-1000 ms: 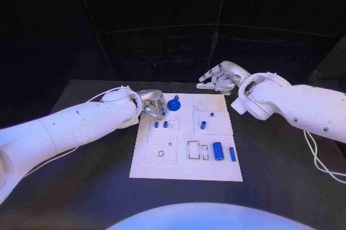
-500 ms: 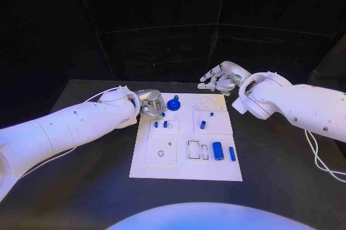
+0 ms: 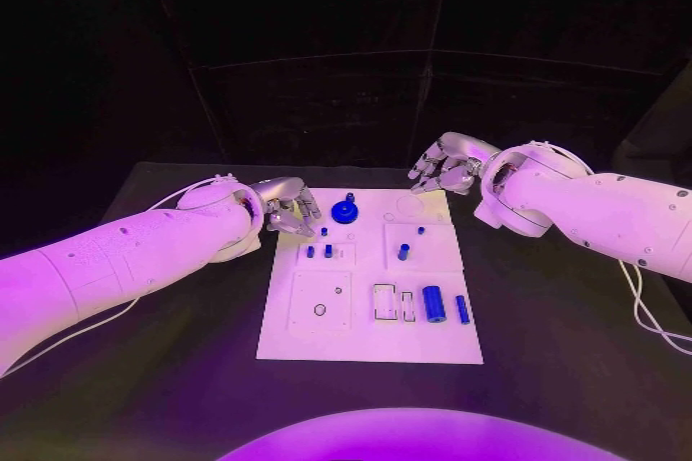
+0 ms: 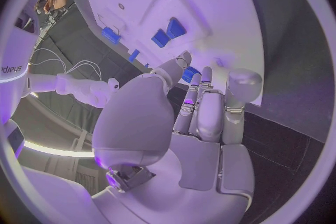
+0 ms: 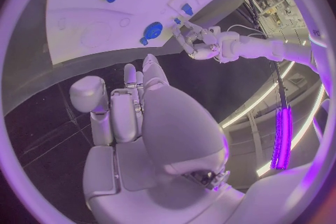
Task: Assemble the parts on the task board
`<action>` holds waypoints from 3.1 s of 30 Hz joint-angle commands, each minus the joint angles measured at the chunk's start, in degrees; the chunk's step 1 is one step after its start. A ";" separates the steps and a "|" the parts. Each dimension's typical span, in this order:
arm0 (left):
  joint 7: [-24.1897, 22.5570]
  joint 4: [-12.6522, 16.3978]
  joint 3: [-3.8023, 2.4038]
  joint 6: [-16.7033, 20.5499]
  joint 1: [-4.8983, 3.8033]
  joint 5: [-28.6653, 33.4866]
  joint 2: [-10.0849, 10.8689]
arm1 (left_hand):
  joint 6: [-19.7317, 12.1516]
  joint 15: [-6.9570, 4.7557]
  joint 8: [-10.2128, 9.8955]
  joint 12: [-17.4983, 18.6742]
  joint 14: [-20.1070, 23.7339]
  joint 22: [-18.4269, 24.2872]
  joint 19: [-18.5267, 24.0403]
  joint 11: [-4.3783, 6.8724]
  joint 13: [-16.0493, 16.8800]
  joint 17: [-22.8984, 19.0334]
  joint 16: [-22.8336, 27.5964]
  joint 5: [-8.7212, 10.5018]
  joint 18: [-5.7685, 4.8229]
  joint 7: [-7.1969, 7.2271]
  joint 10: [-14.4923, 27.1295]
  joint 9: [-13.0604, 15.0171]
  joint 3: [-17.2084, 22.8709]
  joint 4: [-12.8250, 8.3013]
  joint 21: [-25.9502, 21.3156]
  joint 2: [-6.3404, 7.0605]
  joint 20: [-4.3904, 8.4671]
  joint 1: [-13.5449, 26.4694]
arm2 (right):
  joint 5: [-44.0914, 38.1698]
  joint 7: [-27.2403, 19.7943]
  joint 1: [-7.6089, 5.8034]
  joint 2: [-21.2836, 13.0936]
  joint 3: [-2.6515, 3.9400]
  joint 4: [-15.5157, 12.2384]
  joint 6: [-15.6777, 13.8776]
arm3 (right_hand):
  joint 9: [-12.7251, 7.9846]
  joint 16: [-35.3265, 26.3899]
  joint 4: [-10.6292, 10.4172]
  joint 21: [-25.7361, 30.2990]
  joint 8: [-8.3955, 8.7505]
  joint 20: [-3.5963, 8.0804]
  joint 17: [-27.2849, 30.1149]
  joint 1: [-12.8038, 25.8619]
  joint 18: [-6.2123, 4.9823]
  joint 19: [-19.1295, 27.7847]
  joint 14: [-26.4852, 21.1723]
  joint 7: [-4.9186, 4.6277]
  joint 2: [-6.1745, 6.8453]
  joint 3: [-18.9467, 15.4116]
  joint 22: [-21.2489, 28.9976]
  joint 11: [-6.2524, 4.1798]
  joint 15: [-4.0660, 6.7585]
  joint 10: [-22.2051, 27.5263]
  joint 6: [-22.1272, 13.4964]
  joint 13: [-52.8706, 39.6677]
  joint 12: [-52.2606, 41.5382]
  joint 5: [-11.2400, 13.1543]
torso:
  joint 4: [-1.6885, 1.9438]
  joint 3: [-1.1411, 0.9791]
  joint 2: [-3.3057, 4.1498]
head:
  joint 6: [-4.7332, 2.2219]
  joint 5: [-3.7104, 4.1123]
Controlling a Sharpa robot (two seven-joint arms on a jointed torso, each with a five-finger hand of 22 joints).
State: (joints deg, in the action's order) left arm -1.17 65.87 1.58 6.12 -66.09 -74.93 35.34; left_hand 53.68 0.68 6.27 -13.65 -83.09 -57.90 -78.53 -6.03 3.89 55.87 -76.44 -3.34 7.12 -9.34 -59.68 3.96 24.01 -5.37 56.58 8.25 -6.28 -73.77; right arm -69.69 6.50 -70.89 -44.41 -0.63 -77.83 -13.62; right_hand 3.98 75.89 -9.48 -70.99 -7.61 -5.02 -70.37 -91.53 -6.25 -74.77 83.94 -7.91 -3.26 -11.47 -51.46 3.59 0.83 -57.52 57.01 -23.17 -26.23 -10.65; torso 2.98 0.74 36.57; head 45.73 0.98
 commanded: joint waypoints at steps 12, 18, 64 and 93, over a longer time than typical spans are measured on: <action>-24.49 5.38 -0.41 0.20 -0.95 54.26 6.09 | 3.40 0.42 2.18 -3.05 11.50 14.28 10.35 -0.12 0.81 -22.08 11.81 -0.78 3.35 -0.87 -0.60 0.38 -0.38 0.05 -17.66 -3.46 -0.54 -2.26 | -26.57 1.08 2.88 -0.46 -0.03 -0.97 3.01 | -0.24 -0.48 1.97 -0.33 2.20 -0.98 1.17 -2.85 -0.49 -0.51 2.28 -0.62 0.47 2.62 -0.12 1.11 -0.90 -2.12 0.64 11.55 9.84 3.04 | 0.00 0.04 -0.01 | -1.03 1.46; -26.20 7.60 -0.32 -0.43 -0.85 64.58 7.68 | 3.52 0.48 2.45 -3.55 13.80 14.82 11.26 -0.09 0.80 -26.37 14.32 -0.96 3.38 -0.89 -0.50 0.33 -0.22 -0.14 -18.65 -3.85 -0.56 -2.55 | -28.06 1.11 3.68 -0.44 -0.03 -1.33 4.04 | -0.19 -0.73 1.93 -0.41 2.69 -1.21 1.67 -2.54 -0.50 -0.60 2.27 -0.81 0.91 3.07 -0.24 1.39 -1.09 -2.32 0.66 13.42 11.28 3.16 | 0.07 0.03 0.03 | -1.09 1.86; -26.00 8.69 -0.25 0.38 -0.70 68.73 9.53 | 3.59 0.45 2.91 -4.39 15.49 15.45 12.08 -0.10 0.79 -28.99 16.08 -0.99 3.40 -0.99 -0.36 0.26 -0.06 -0.85 -19.72 -4.21 -0.51 -3.40 | -25.34 -0.19 5.85 0.87 -0.04 -0.25 9.86 | -0.12 -0.44 2.54 -1.05 3.54 -1.18 2.37 -3.33 -0.43 -0.95 2.15 -0.93 1.48 15.55 -0.98 1.42 -0.92 -7.06 4.85 19.64 17.10 2.11 | 0.02 0.04 0.00 | -0.52 2.16; -25.81 8.37 -0.25 0.49 -0.70 68.73 9.56 | 3.55 0.44 2.95 -4.47 15.57 15.49 12.14 -0.12 0.78 -29.10 16.17 -1.00 3.40 -1.02 -0.28 0.24 0.01 -1.03 -19.79 -4.23 -0.49 -3.59 | -27.10 2.02 6.29 0.66 -0.03 -1.51 1.69 | 0.03 -0.50 8.09 -2.25 3.53 -0.74 4.26 7.18 -0.23 -1.59 1.92 -0.82 9.60 41.38 -2.53 1.07 -0.53 -11.11 7.12 19.41 19.94 2.22 | -0.04 0.00 0.00 | -0.49 2.61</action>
State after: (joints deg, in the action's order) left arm -26.04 74.26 1.38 6.64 -66.72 -6.54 44.89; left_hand 57.02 1.03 8.90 -17.81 -67.98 -42.46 -66.80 -6.25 4.65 26.85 -60.35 -4.00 10.13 -10.23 -60.39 4.29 23.98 -6.10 37.06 4.01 -6.63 -77.01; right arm -95.95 8.15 -64.43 -43.70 -0.73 -78.90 -7.61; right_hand 3.92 75.54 -1.41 -72.96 -3.97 -5.73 -66.16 -84.94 -6.23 -75.89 84.05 -8.72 6.24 29.69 -53.94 4.60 -0.09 -68.20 63.77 -3.69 -6.32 -8.51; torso 2.94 0.76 36.58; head 45.27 3.58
